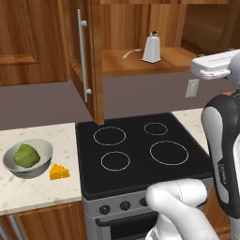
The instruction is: Pick the cheese from the fridge and the cheese grater from the cabinet and place them next to the salad bowl.
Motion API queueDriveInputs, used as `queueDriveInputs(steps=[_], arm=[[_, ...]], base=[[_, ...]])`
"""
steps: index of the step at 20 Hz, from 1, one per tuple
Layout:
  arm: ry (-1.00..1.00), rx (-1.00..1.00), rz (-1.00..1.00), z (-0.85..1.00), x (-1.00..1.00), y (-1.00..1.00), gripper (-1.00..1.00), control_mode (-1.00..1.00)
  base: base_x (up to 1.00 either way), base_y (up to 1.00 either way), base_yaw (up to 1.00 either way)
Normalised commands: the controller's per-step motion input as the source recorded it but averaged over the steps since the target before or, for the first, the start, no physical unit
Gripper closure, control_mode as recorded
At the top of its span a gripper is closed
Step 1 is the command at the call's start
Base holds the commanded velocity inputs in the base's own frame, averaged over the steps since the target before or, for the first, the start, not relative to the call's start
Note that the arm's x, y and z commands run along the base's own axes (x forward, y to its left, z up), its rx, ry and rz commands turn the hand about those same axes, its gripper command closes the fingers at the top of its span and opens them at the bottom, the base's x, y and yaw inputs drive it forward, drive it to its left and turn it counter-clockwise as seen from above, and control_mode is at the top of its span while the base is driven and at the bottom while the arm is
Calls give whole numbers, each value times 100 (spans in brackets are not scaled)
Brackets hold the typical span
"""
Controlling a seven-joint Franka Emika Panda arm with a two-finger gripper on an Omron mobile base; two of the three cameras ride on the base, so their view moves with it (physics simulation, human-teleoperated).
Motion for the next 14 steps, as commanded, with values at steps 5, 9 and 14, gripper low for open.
queueDriveInputs(steps=[5, 9, 14], arm=[[-2, 0, 1, 0, 24, -11, -100, -100], [2, 0, 1, -4, 52, 0, -100, -100], [1, 0, 0, -9, 48, 0, -100, -100]], base=[[0, 0, 0], [0, 0, 0], [0, 0, 0]])
